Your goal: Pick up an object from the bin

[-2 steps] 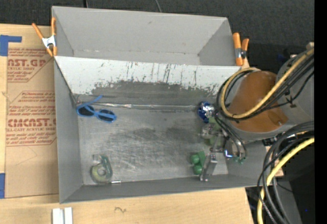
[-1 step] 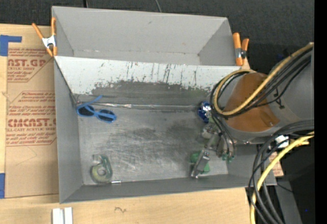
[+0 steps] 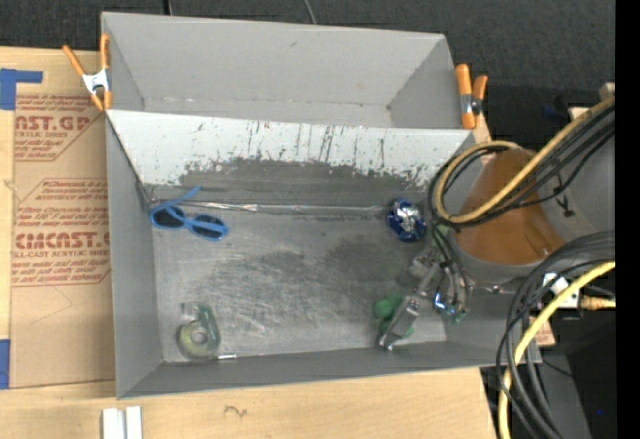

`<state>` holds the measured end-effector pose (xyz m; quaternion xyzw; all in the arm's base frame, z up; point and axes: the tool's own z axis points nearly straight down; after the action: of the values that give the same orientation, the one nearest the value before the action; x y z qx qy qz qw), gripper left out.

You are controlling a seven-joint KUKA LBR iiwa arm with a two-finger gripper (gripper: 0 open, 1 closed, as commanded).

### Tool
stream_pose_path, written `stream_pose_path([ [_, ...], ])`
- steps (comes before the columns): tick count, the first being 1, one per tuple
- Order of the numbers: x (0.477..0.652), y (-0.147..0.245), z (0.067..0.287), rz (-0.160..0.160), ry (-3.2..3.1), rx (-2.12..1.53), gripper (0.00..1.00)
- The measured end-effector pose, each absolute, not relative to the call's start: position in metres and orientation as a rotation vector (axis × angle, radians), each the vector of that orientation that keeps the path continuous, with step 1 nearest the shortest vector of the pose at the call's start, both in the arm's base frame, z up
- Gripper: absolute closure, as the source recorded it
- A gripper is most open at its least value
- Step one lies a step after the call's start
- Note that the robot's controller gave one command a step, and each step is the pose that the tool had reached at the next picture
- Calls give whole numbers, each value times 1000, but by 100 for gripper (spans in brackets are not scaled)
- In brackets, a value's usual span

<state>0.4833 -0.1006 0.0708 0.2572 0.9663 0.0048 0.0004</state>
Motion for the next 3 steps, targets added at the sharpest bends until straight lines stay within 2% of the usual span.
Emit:
stream_pose_path([
  [1,483,-106,71,2,3026,817,100],
  [3,484,-104,89,2,3034,815,100],
])
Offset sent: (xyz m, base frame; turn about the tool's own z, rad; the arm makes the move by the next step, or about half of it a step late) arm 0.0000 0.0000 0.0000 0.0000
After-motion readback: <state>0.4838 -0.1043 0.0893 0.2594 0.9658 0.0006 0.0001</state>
